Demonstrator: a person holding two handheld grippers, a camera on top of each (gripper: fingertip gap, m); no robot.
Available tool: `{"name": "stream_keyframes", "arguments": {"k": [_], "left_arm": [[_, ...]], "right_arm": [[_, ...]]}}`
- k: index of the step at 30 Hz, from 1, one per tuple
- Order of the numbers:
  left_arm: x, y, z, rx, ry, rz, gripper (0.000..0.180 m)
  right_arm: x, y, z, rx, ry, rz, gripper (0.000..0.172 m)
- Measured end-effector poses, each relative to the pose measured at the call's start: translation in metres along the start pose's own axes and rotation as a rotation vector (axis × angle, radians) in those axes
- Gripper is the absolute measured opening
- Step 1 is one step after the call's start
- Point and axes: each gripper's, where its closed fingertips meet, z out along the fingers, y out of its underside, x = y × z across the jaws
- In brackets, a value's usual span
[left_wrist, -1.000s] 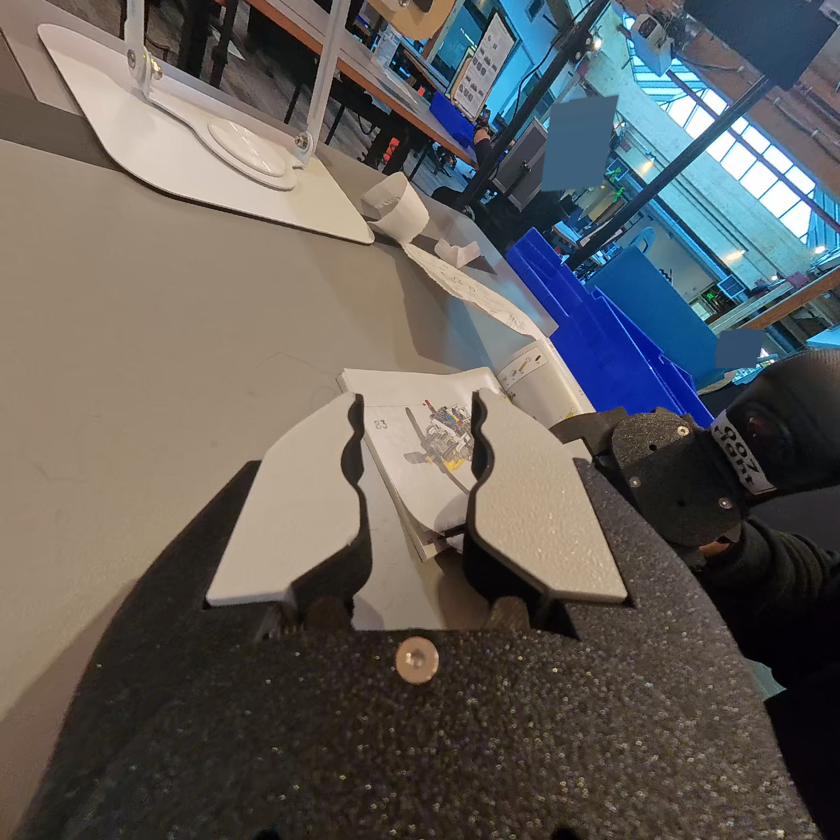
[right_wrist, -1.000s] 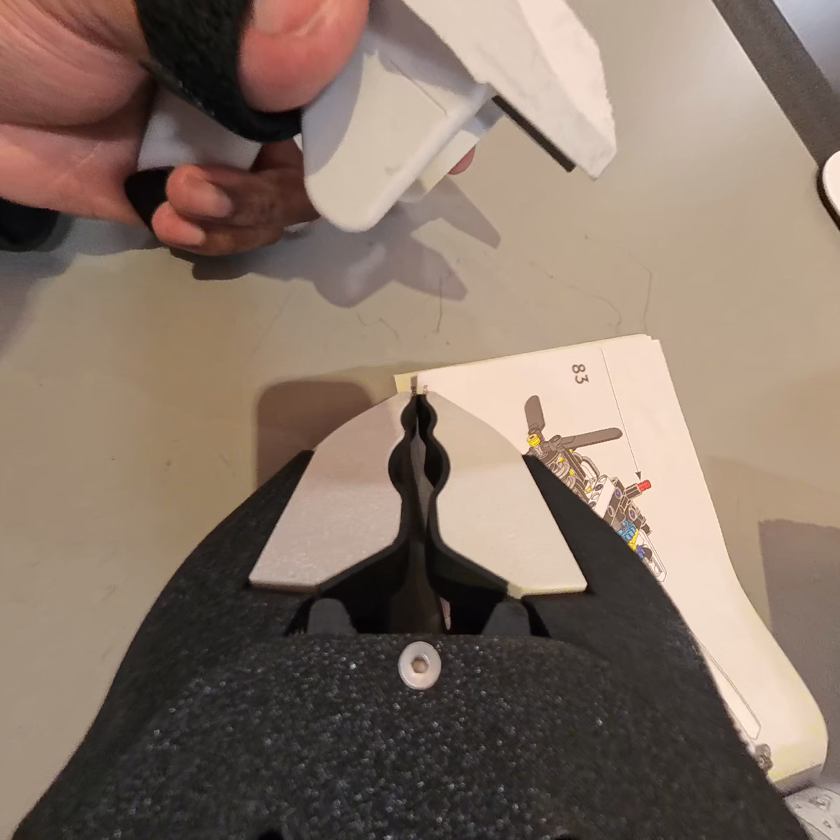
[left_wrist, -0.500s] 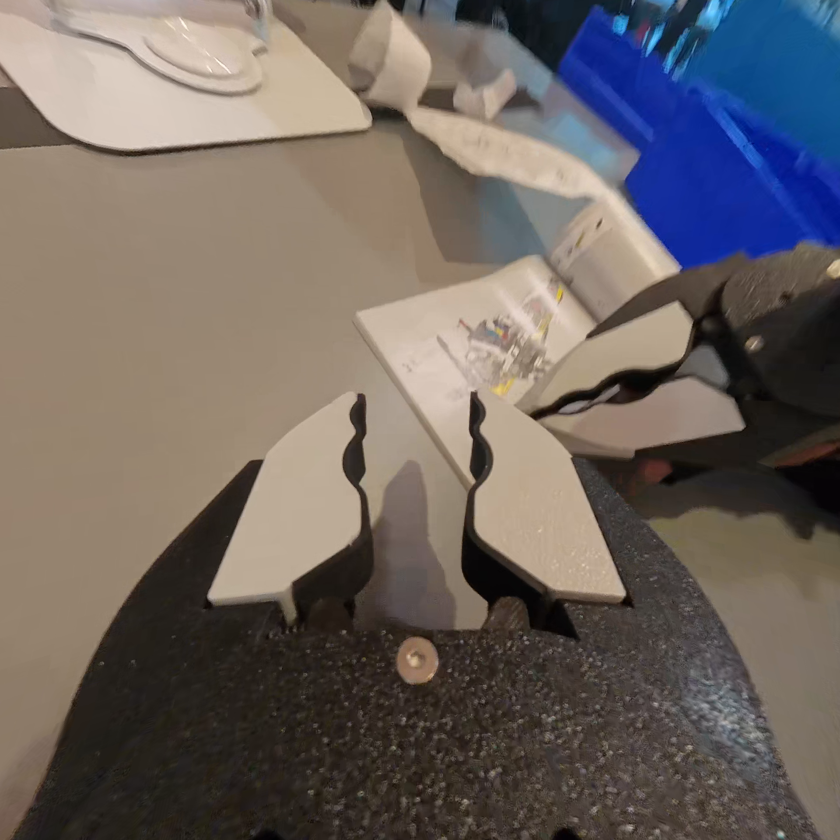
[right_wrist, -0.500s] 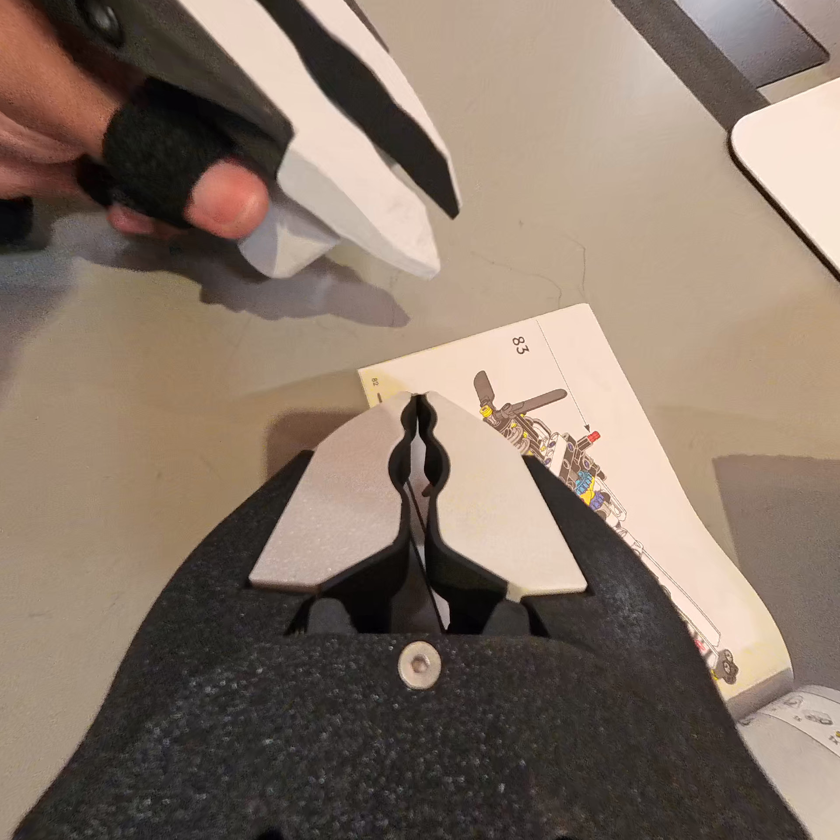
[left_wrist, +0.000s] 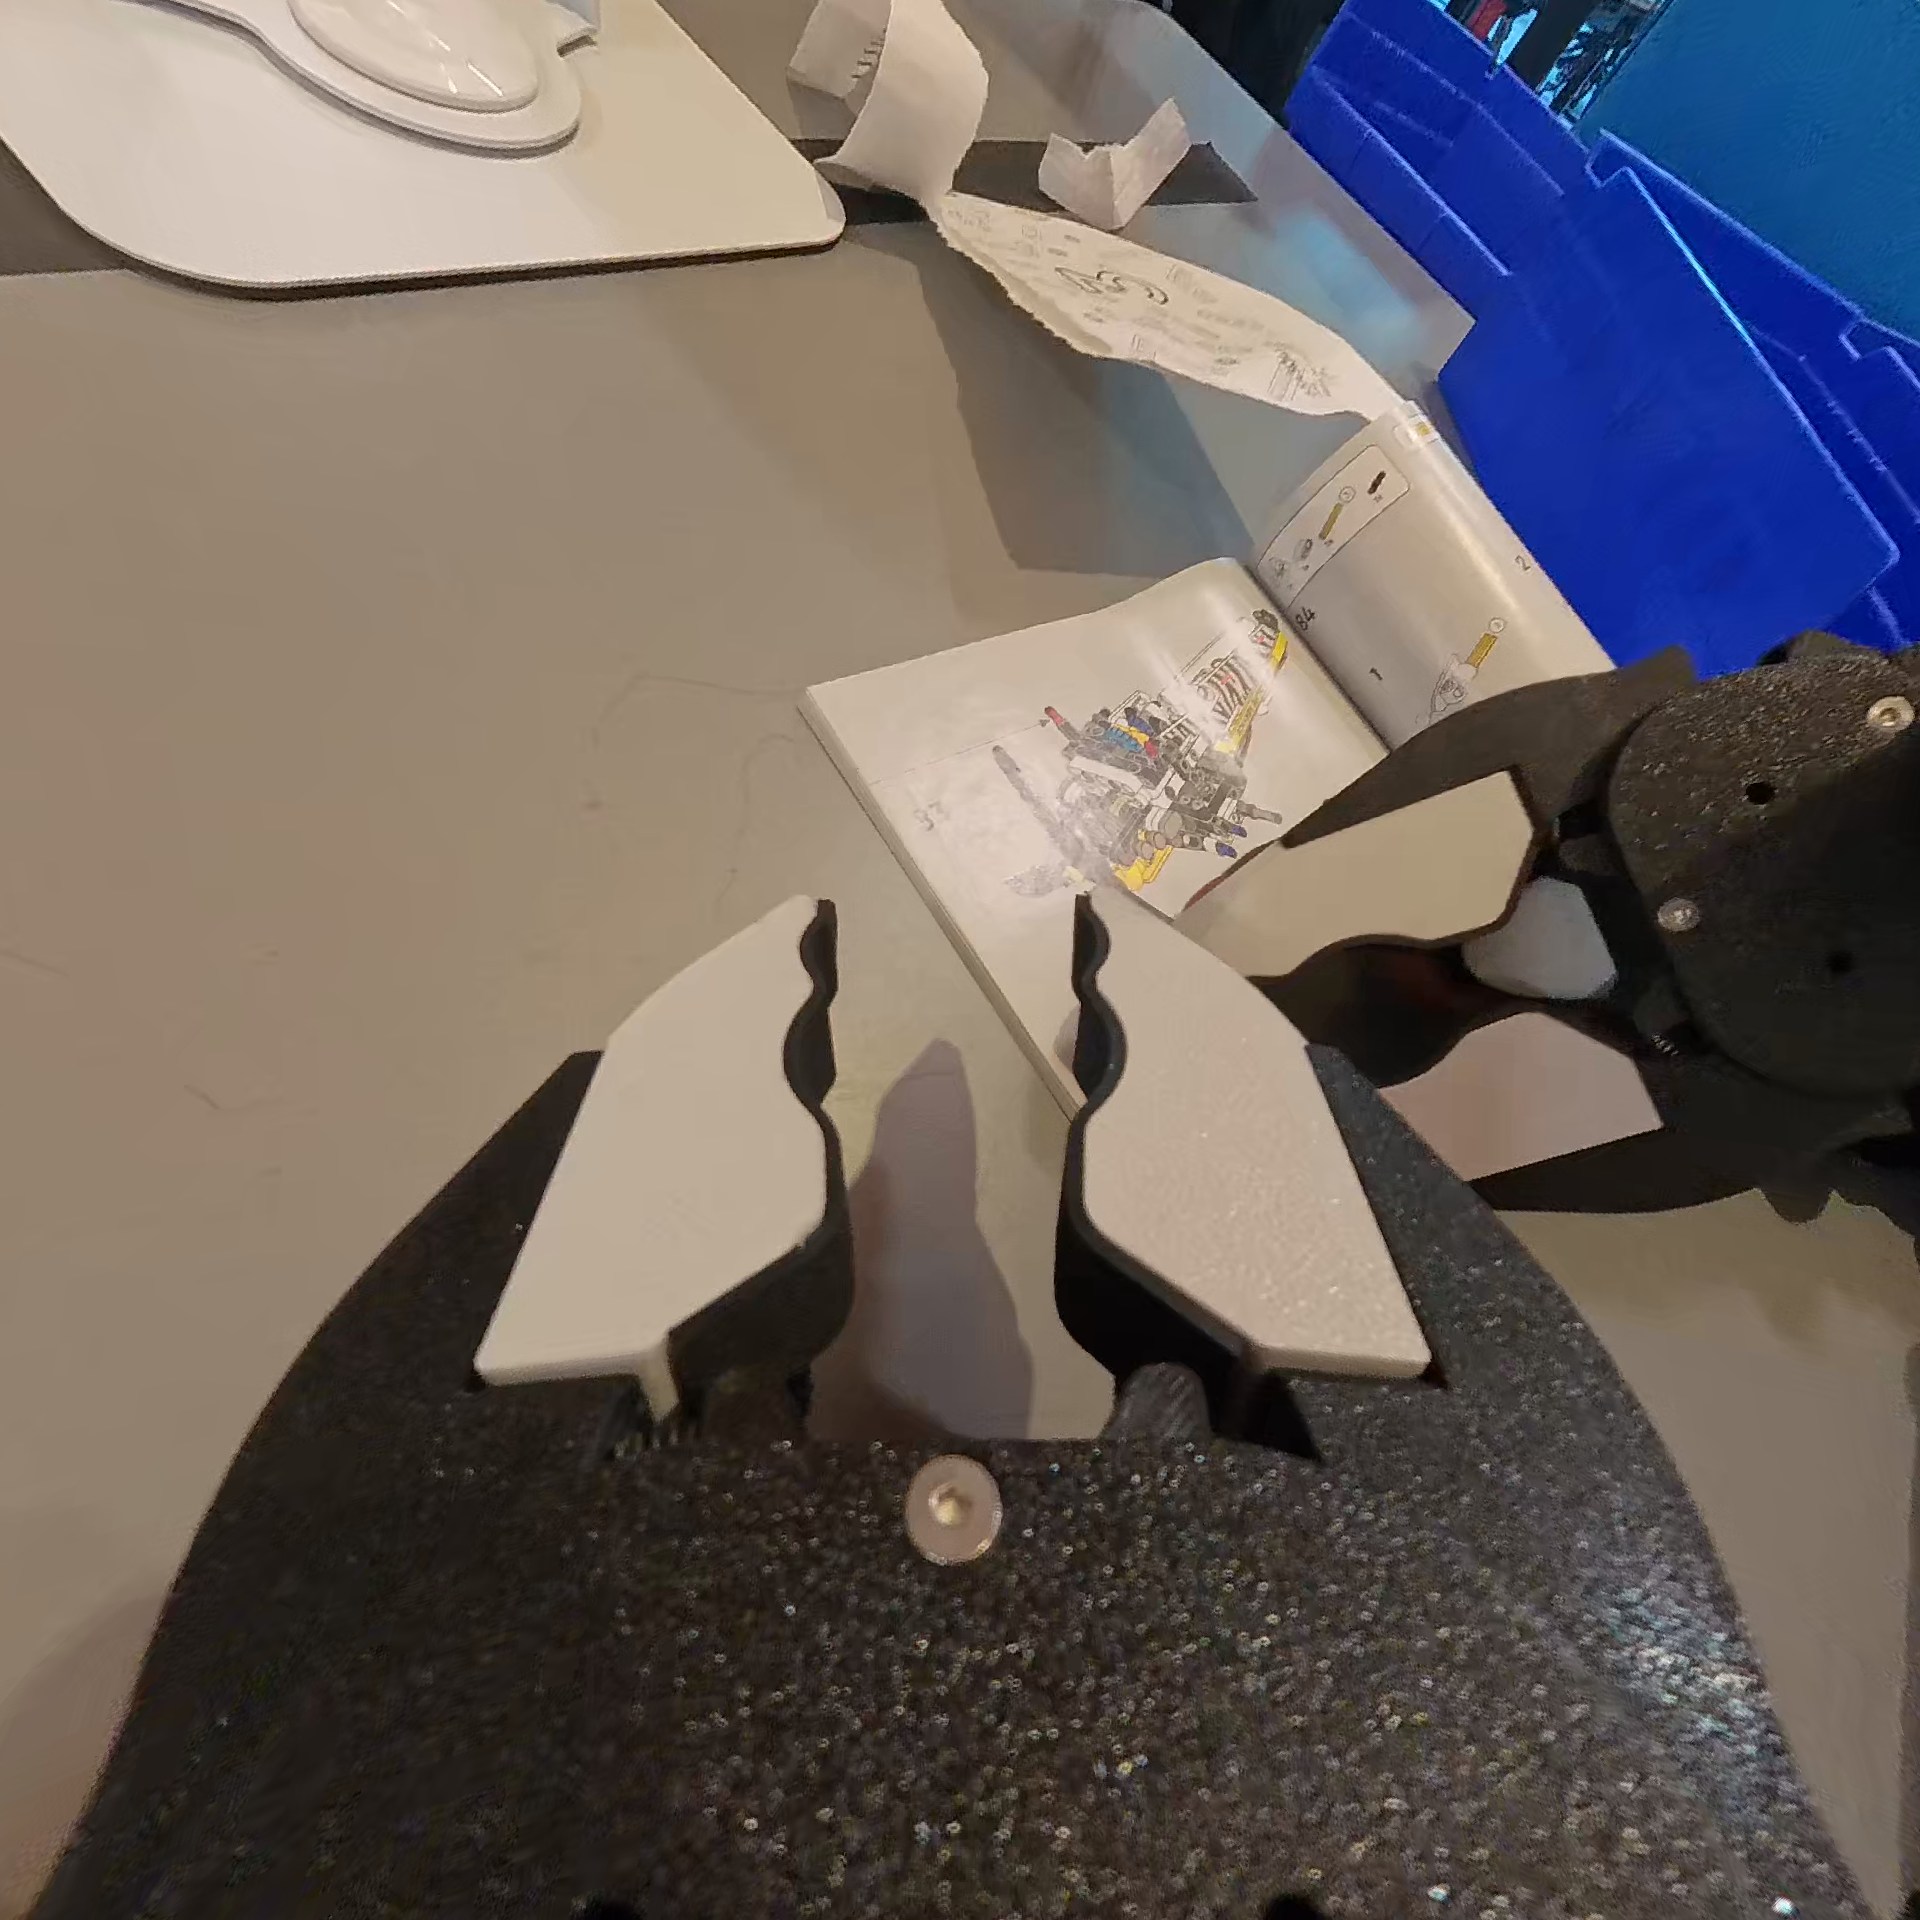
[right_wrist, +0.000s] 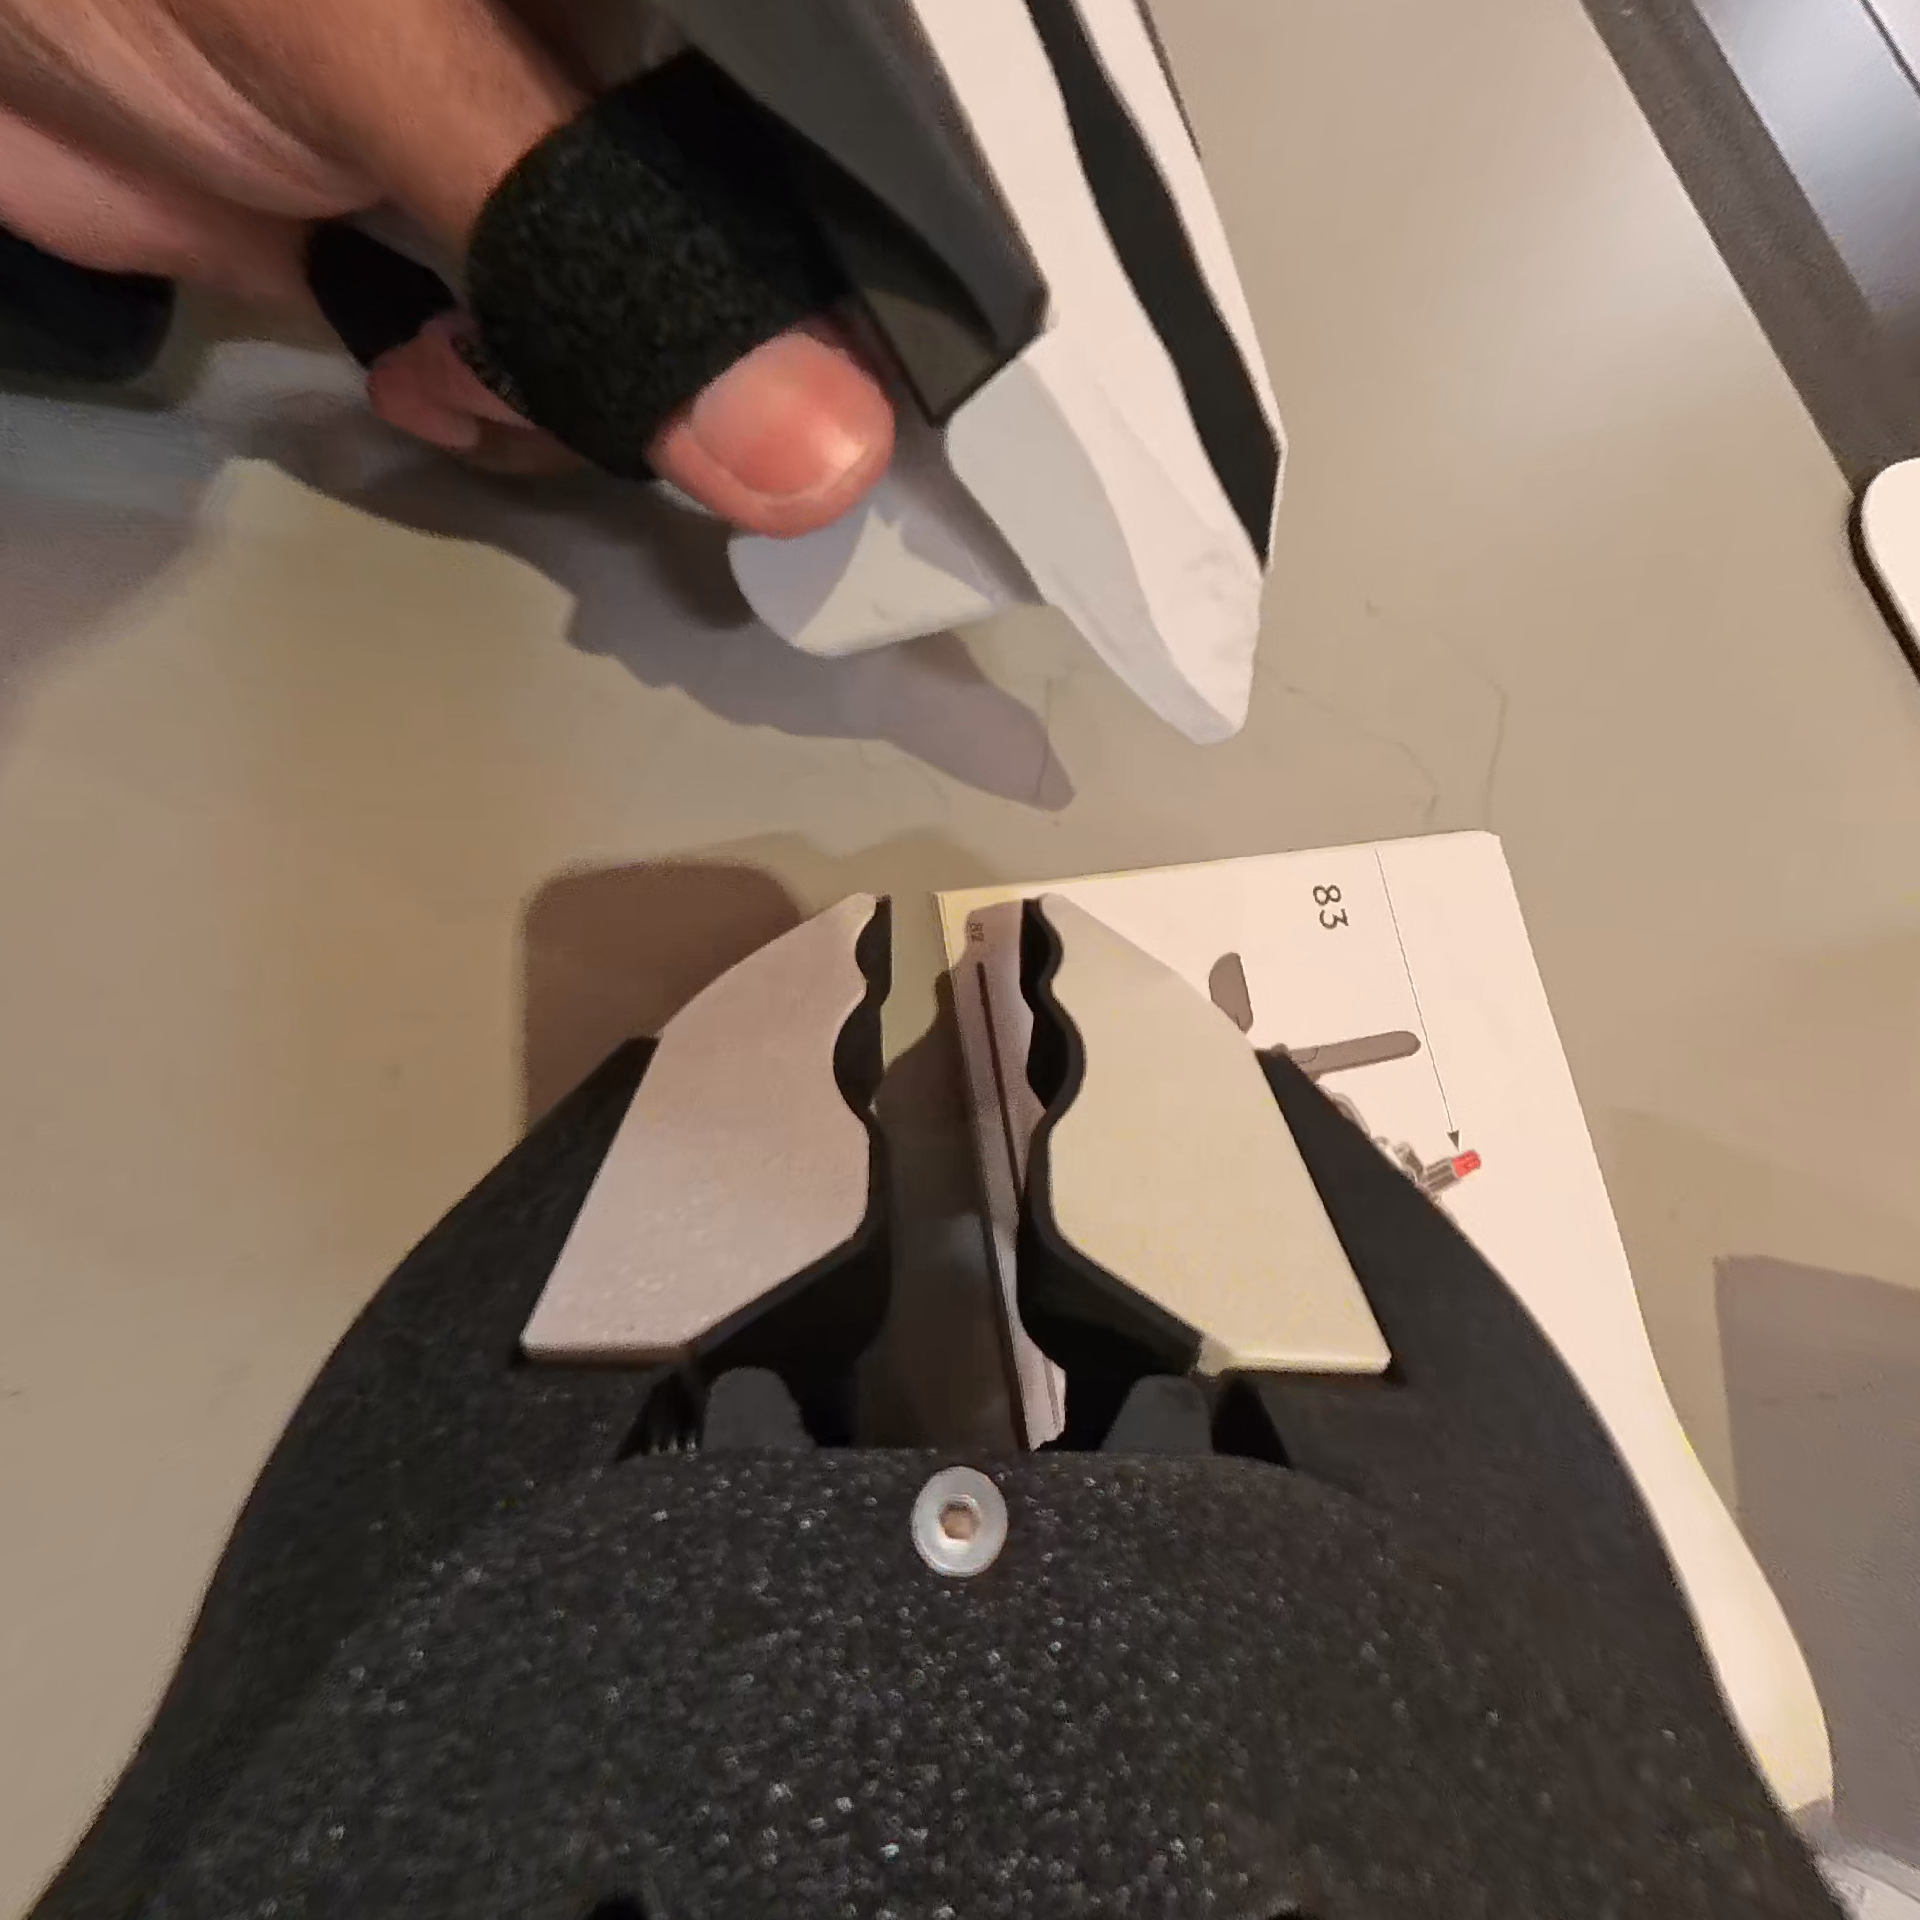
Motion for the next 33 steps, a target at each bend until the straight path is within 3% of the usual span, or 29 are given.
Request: {"name": "stream_keyframes", "arguments": {"k": [5, 13, 33], "left_arm": [[0.001, 0.0, 0.0, -0.003, 0.006, -0.008, 0.045], [0.002, 0.001, 0.001, -0.006, 0.017, -0.018, 0.045], [0.007, 0.002, 0.002, -0.014, 0.033, -0.018, 0.045]], "right_arm": [[0.003, 0.004, 0.005, -0.053, 0.018, -0.022, 0.022], [-0.001, 0.009, 0.002, -0.08, -0.004, -0.026, 0.007], [-0.002, 0.011, -0.001, -0.115, 0.02, -0.135, 0.002]]}}
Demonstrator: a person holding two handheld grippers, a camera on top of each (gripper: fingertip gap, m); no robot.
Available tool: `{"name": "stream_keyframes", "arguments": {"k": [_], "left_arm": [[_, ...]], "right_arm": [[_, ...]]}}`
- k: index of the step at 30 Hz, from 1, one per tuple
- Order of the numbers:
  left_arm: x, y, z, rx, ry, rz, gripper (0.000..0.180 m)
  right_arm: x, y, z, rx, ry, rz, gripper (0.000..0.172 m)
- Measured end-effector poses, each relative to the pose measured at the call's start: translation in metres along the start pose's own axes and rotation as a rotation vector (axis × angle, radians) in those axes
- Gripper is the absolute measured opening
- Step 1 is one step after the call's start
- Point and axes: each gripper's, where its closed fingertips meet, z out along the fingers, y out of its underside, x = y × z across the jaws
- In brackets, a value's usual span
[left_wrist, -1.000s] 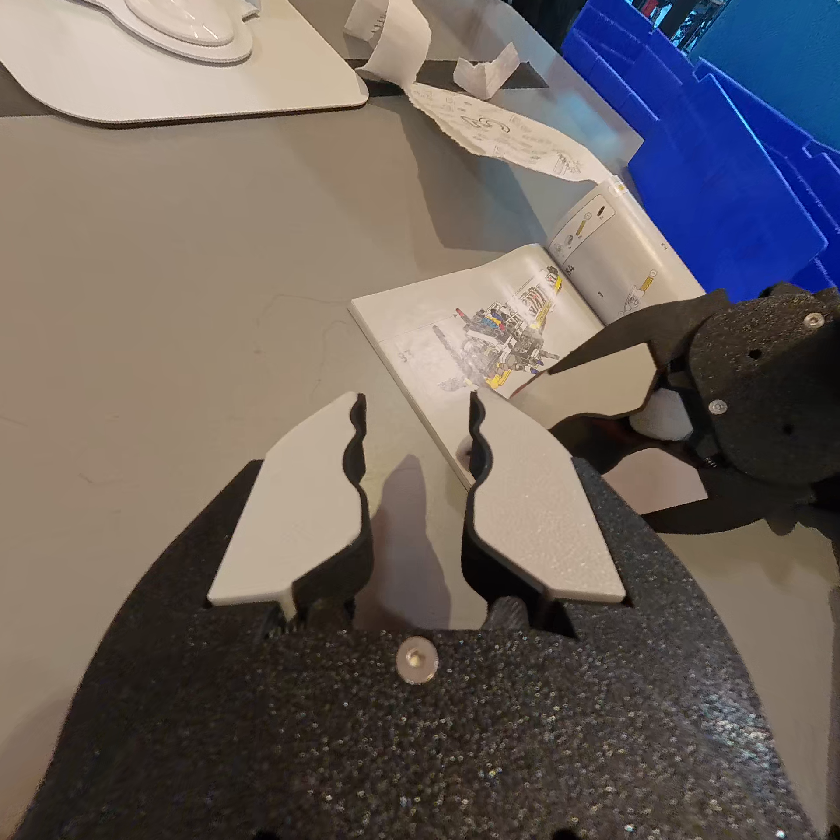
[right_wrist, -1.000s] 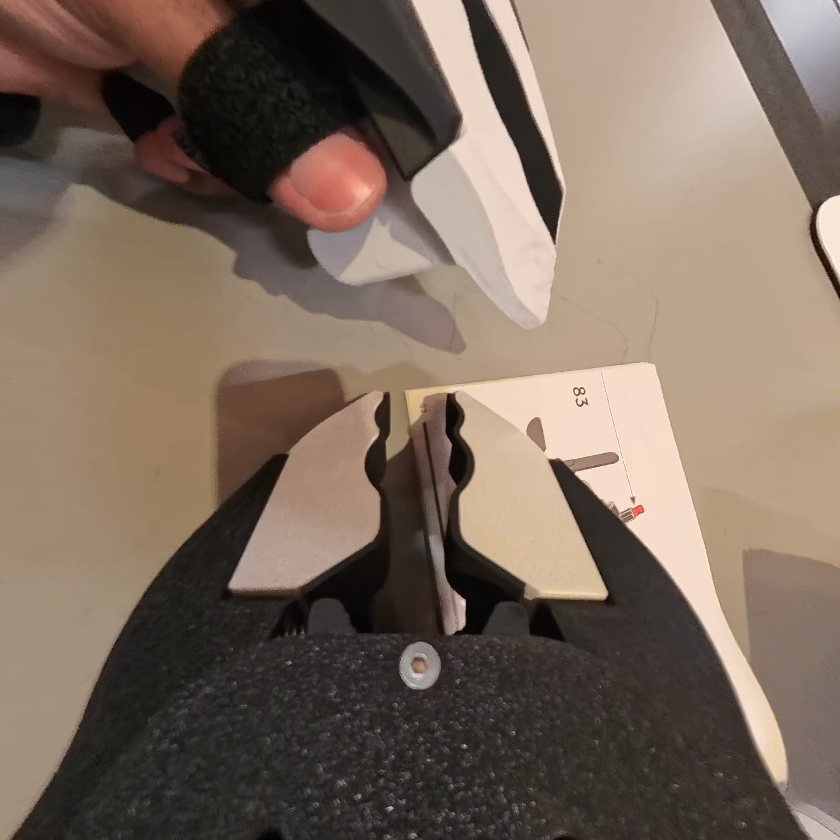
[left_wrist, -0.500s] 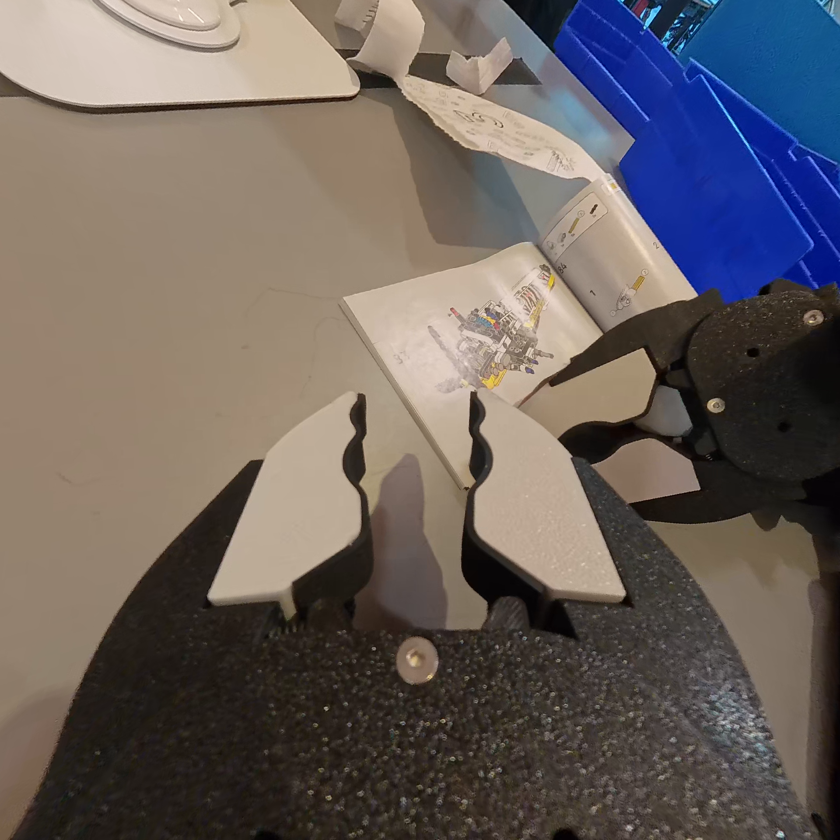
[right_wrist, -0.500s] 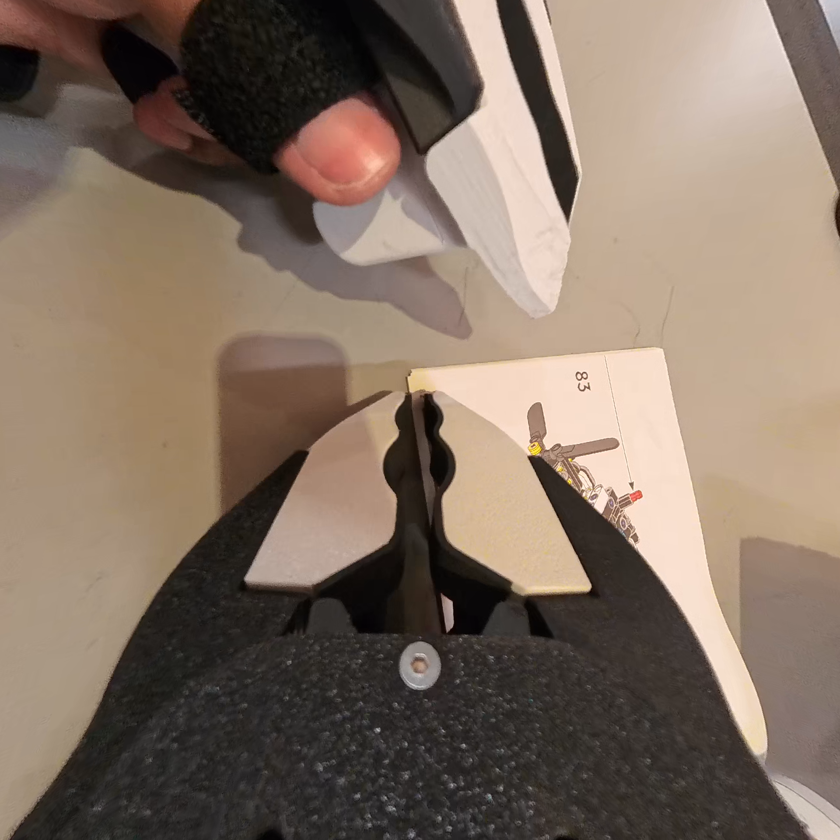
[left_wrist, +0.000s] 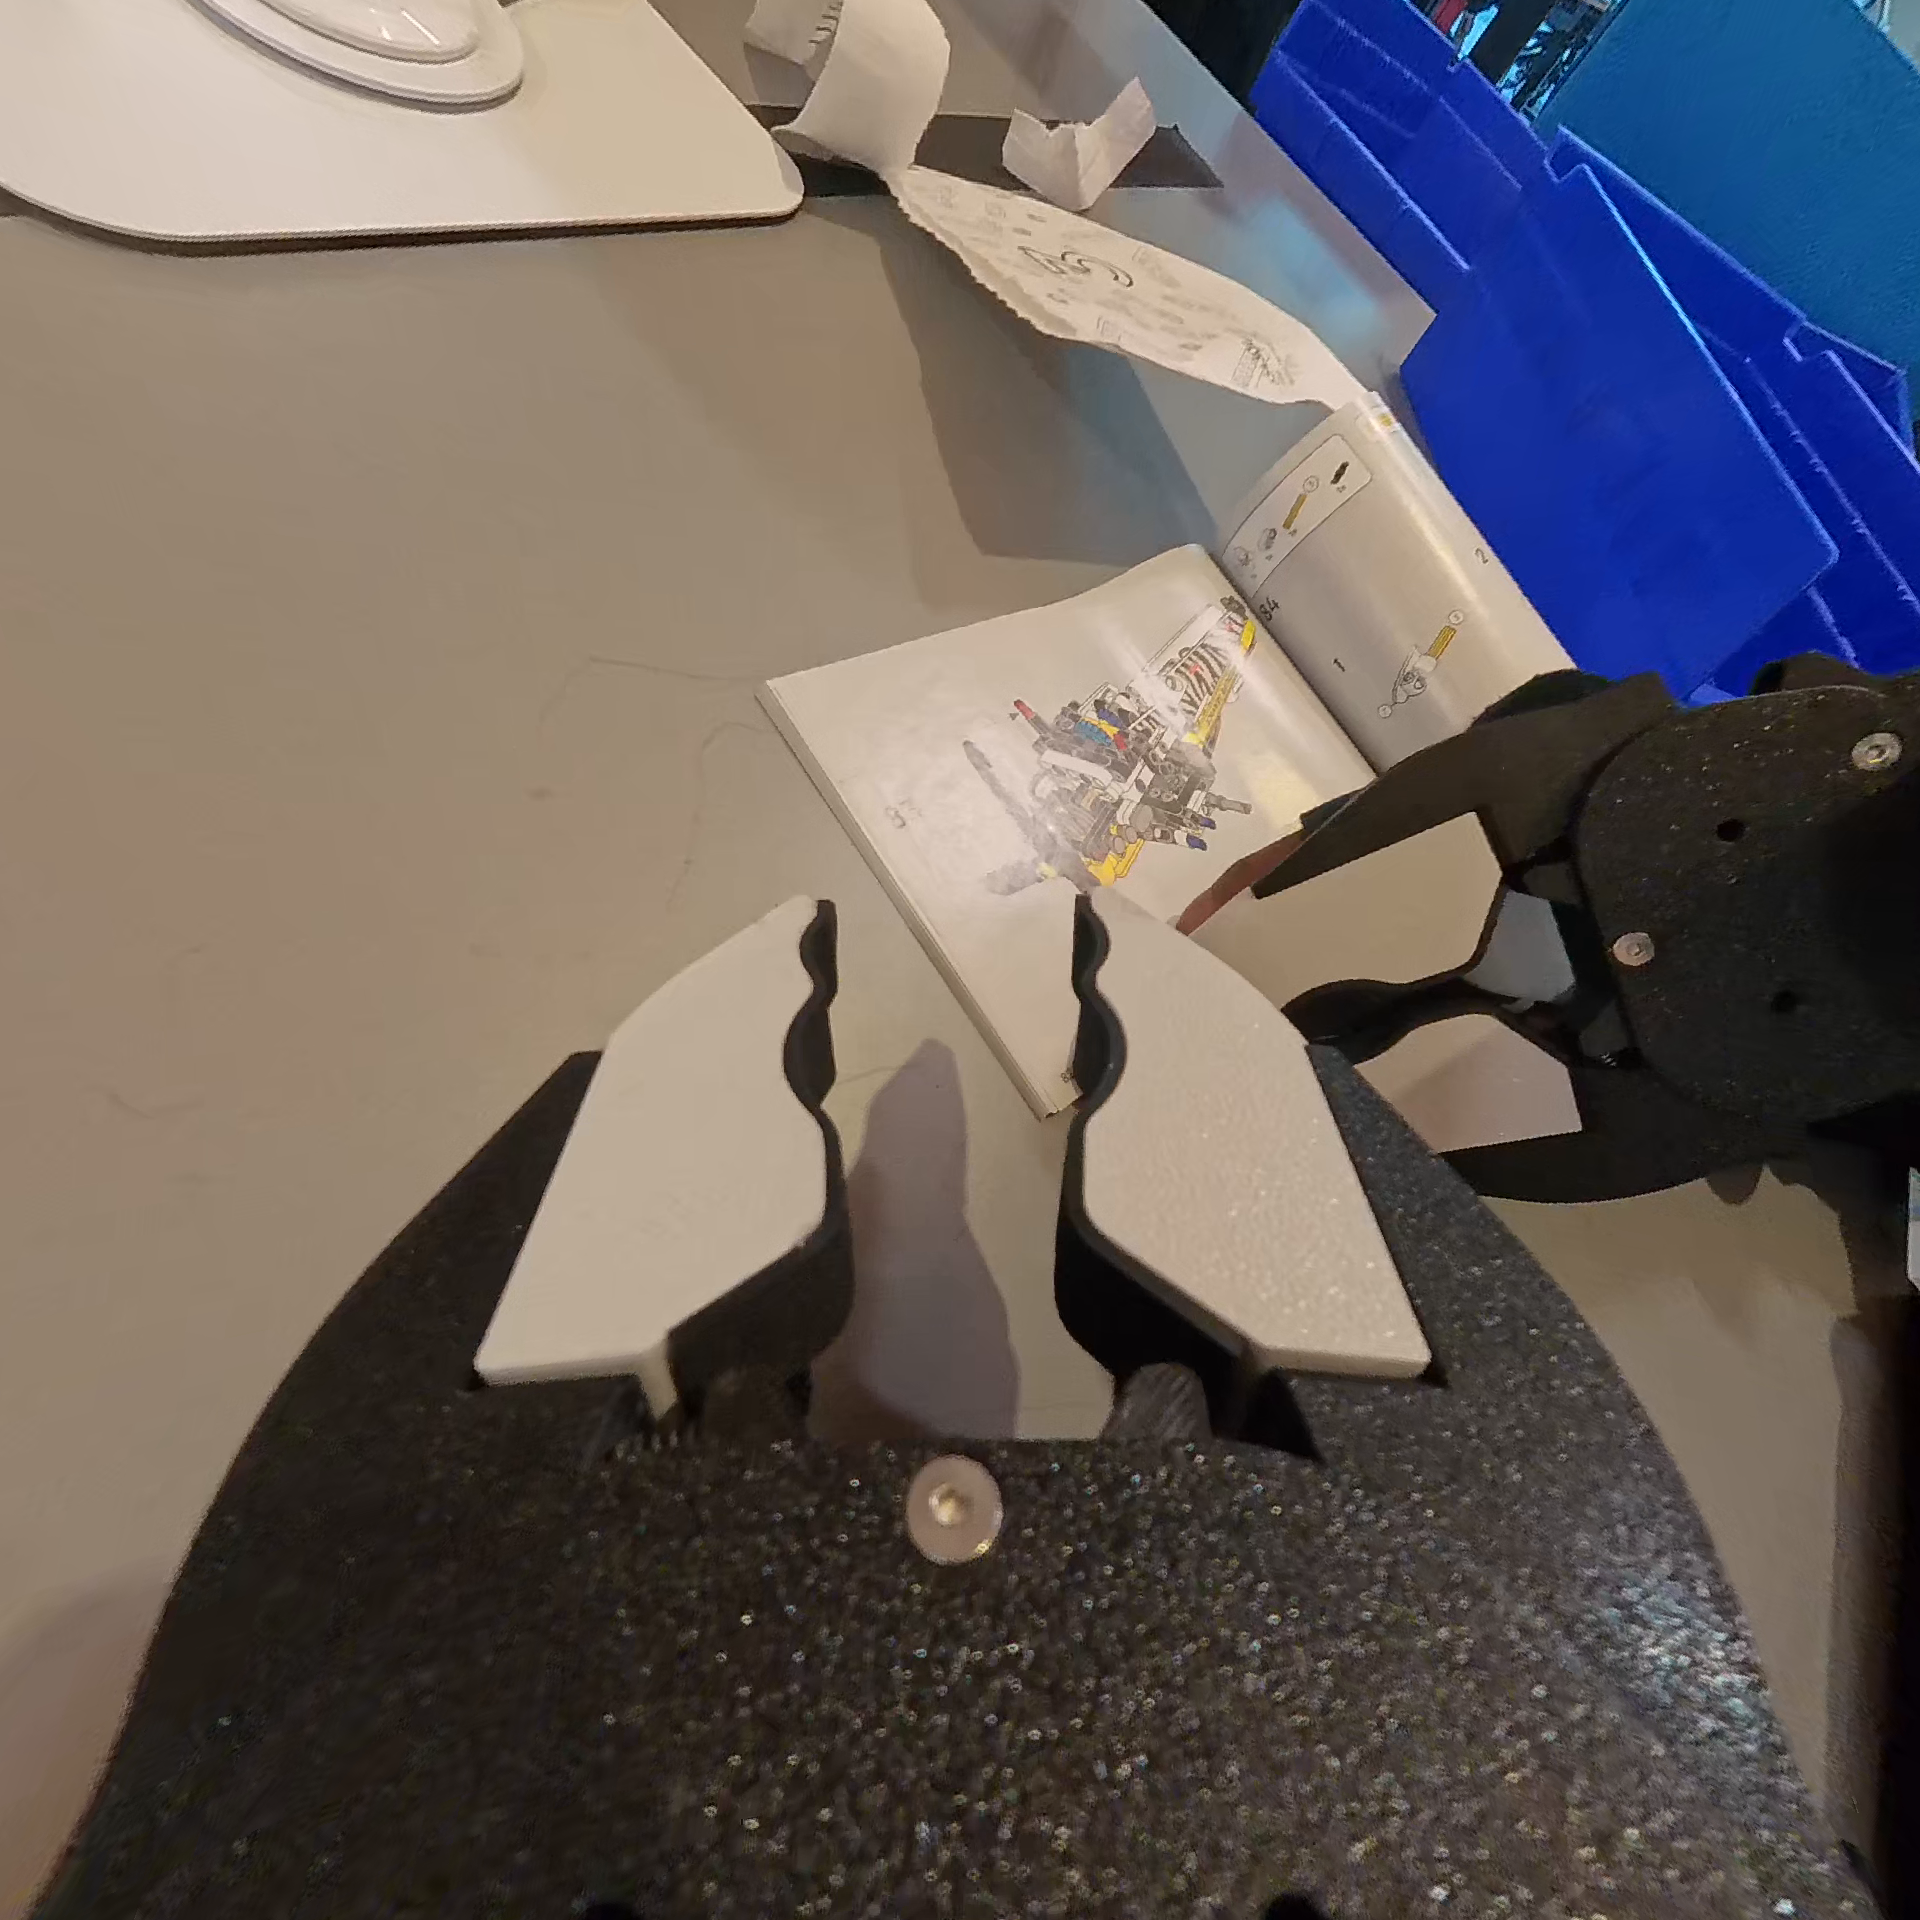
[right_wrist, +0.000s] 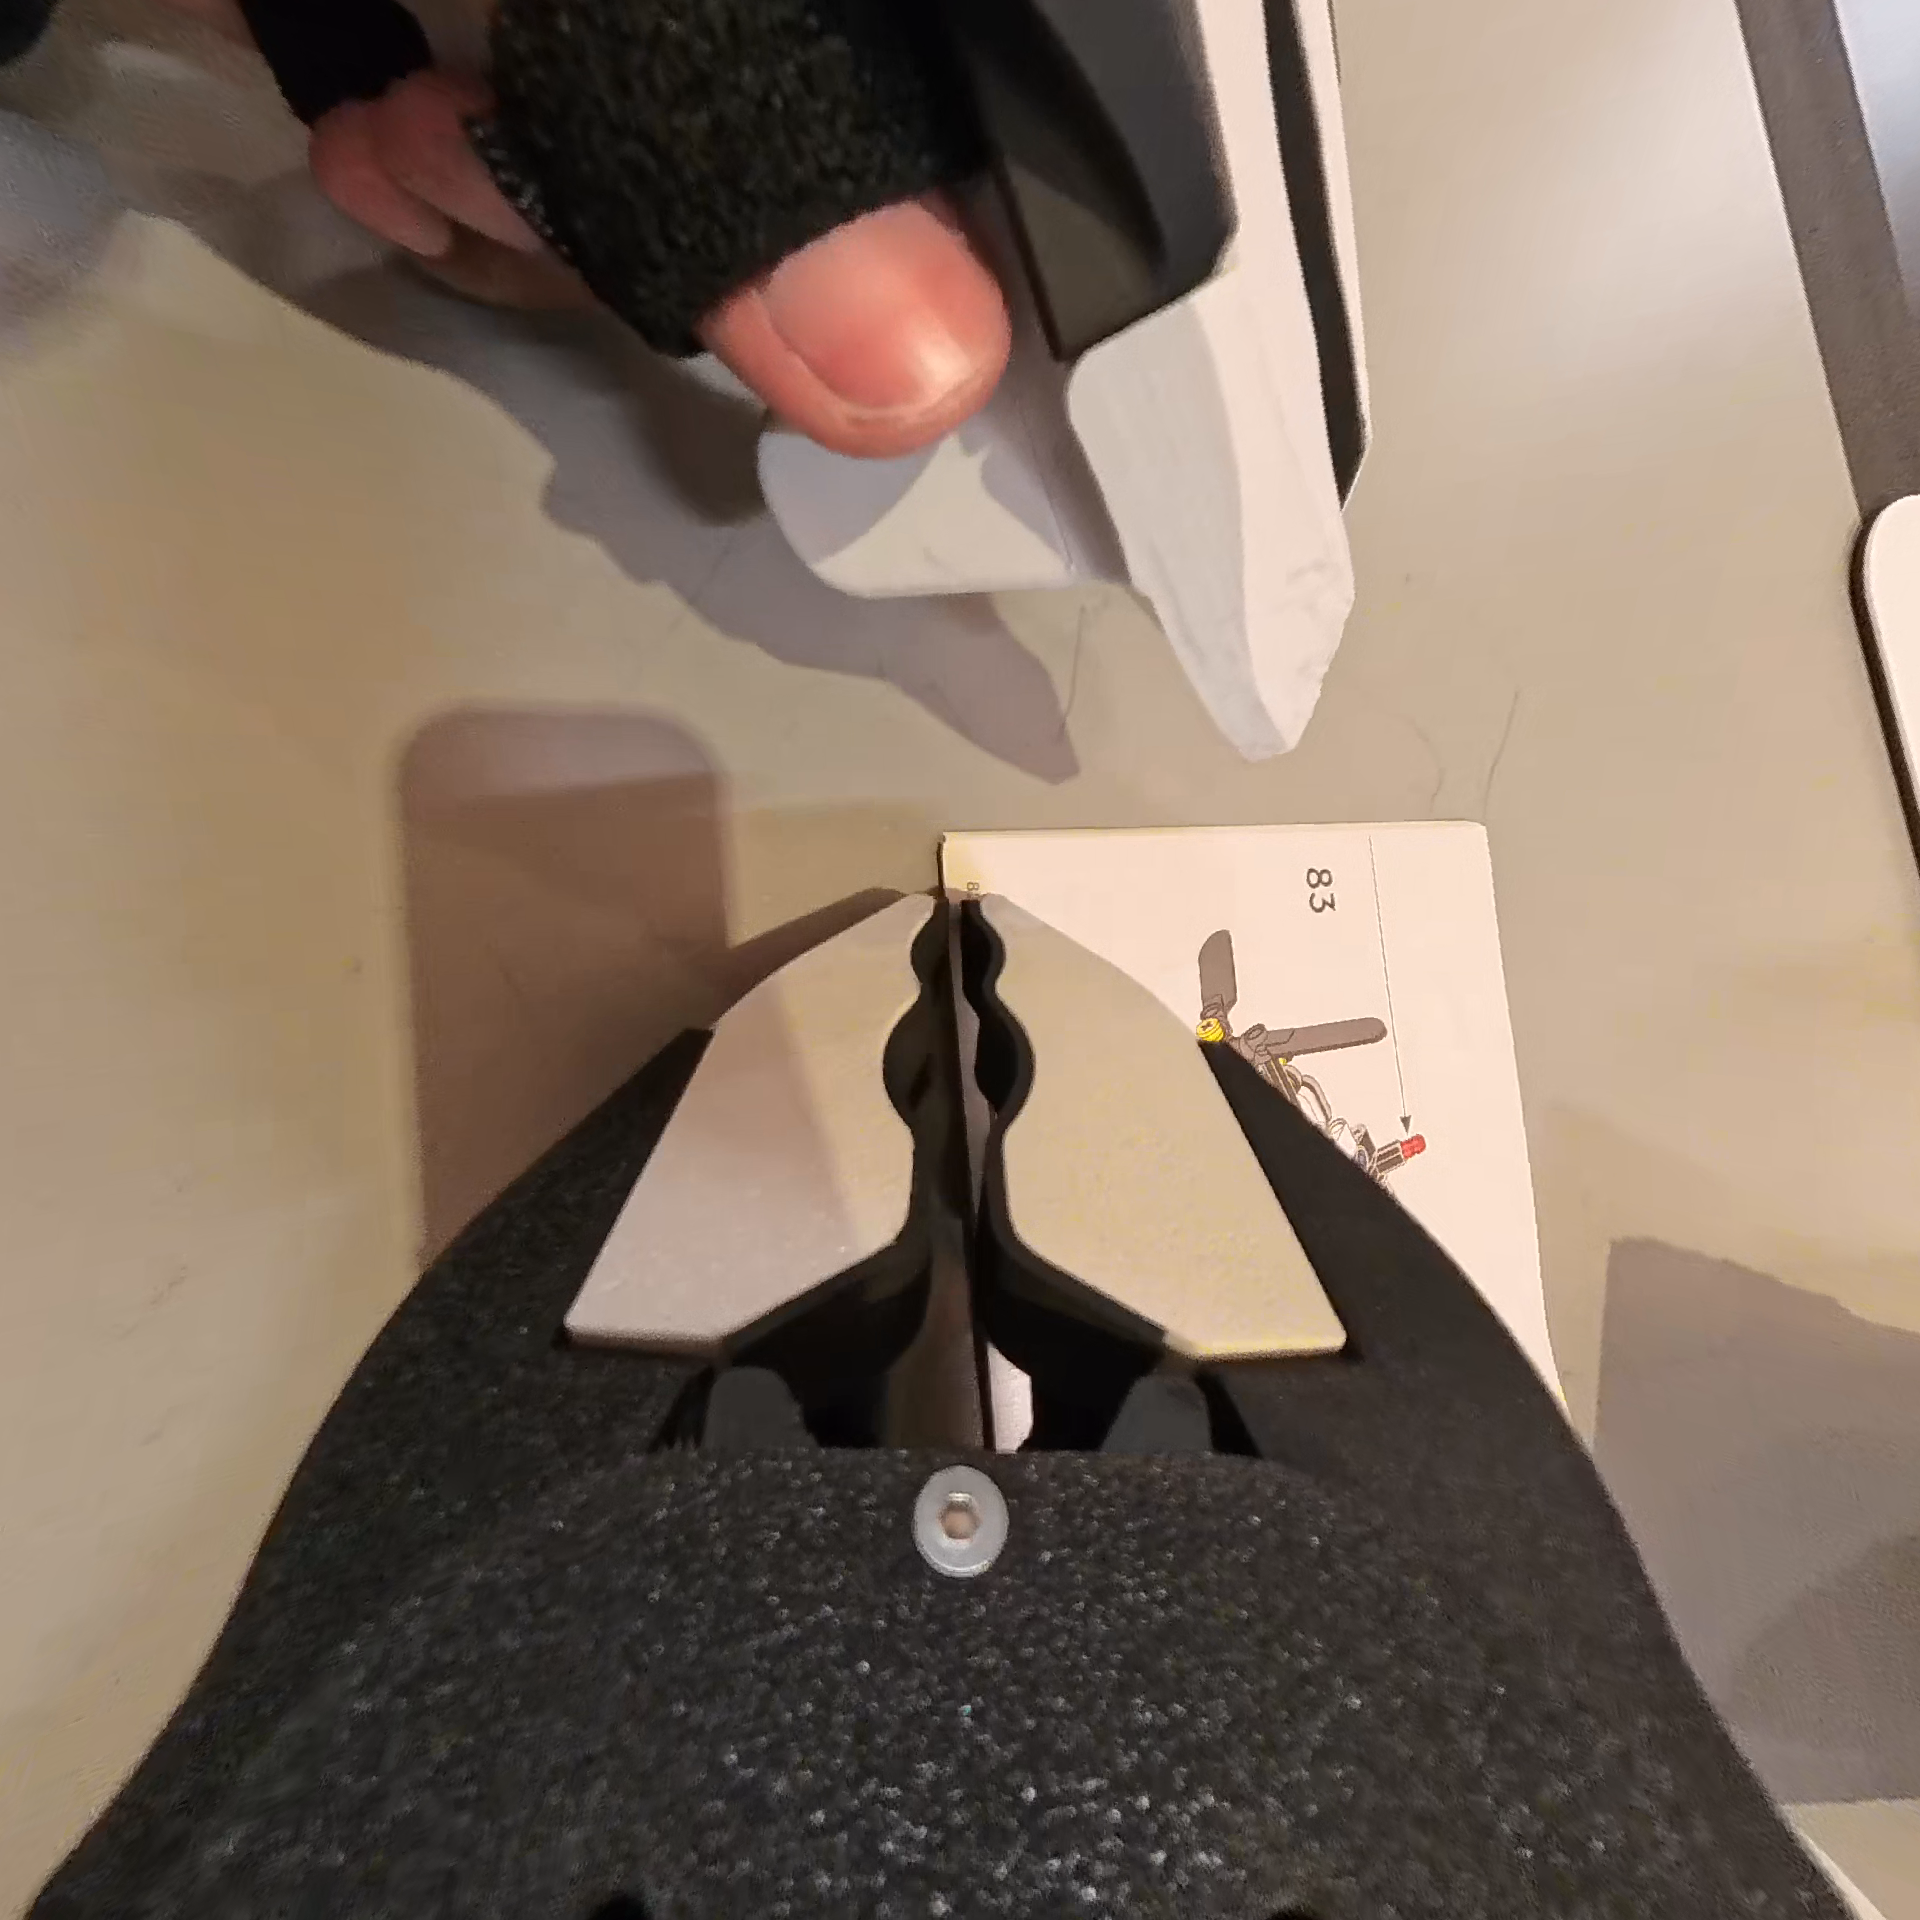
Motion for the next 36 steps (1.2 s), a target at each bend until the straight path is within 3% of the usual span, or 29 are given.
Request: {"name": "stream_keyframes", "arguments": {"k": [13, 23, 28, 36], "left_arm": [[0.0, 0.004, 0.0, -0.029, 0.005, 0.022, 0.045], [-0.004, 0.017, -0.001, -0.134, -0.04, 0.176, 0.045], [-0.005, 0.017, 0.0, -0.136, -0.042, 0.156, 0.045], [-0.004, 0.015, -0.002, -0.125, -0.047, 0.155, 0.045]], "right_arm": [[0.004, 0.001, -0.004, 0.02, -0.003, 0.114, 0.0], [0.007, 0.0, -0.008, 0.054, 0.028, 0.094, 0.0], [0.009, -0.007, -0.002, 0.071, 0.033, 0.065, 0.022], [0.01, -0.009, 0.007, 0.042, -0.003, 0.085, 0.024]]}}
